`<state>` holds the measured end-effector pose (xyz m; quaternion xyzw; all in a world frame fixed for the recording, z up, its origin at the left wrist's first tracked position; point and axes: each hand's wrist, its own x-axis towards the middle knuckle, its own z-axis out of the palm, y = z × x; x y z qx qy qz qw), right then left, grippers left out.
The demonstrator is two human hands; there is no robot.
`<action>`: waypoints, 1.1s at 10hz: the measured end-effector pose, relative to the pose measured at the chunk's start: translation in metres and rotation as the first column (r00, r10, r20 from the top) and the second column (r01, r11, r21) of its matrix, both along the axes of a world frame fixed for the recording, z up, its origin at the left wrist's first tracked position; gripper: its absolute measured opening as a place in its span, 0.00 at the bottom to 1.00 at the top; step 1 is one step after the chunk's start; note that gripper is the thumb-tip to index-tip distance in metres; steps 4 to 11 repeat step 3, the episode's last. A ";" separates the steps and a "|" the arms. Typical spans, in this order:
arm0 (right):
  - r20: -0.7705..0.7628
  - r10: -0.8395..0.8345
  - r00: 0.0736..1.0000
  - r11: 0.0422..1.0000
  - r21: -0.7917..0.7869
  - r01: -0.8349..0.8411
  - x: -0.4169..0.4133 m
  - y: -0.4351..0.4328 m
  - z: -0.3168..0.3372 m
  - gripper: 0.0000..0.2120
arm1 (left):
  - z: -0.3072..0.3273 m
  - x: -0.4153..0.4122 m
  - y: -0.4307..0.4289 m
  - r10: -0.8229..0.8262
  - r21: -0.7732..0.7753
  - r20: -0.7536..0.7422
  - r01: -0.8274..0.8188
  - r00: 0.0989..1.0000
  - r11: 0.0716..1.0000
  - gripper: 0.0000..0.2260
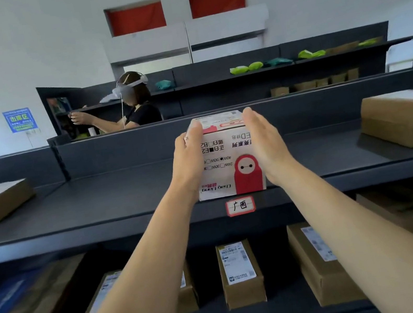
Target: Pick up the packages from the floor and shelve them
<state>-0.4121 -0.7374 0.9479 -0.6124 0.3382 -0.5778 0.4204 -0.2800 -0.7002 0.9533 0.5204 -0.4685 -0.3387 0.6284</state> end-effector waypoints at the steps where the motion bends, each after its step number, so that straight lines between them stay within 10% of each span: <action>1: -0.008 -0.008 1.000 1.000 -0.019 0.008 -0.002 -0.003 0.001 0.12 | 0.000 -0.001 -0.003 0.009 0.000 -0.009 -0.009 1.000 1.000 0.25; 3: 0.130 -0.164 0.978 0.977 -0.114 0.179 -0.004 0.002 0.002 0.19 | -0.001 0.002 0.007 0.219 -0.195 0.038 -0.208 0.975 0.959 0.28; 11: 0.130 -0.164 0.978 0.977 -0.114 0.179 -0.004 0.002 0.002 0.19 | -0.001 0.002 0.007 0.219 -0.195 0.038 -0.208 0.975 0.959 0.28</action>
